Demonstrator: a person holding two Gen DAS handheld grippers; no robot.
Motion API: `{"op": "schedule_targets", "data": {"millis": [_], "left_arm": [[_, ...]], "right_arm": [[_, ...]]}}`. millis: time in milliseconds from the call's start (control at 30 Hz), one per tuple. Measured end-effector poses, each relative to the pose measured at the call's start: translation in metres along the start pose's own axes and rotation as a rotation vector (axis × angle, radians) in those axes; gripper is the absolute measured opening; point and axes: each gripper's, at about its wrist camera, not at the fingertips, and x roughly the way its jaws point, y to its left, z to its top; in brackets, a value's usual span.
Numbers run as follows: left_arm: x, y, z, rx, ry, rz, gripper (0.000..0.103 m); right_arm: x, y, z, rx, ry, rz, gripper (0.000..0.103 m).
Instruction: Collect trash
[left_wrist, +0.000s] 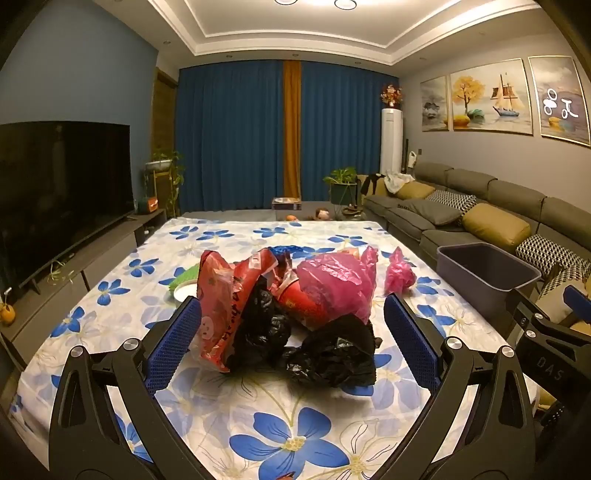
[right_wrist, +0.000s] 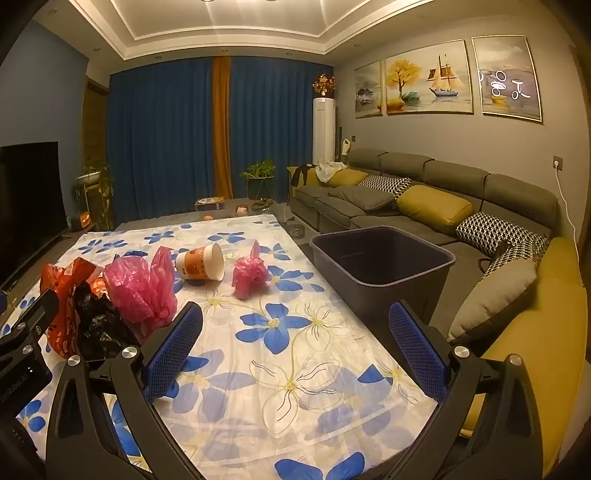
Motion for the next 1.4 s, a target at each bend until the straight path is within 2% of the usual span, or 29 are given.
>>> {"op": "schedule_targets", "data": {"millis": [1400], "left_arm": [[-0.0003, 0.0014, 0.0012, -0.003, -0.002, 0.006, 0.097]], "right_arm": [[-0.0032, -0.0024, -0.0009, 0.004, -0.01, -0.003, 0.098]]}}
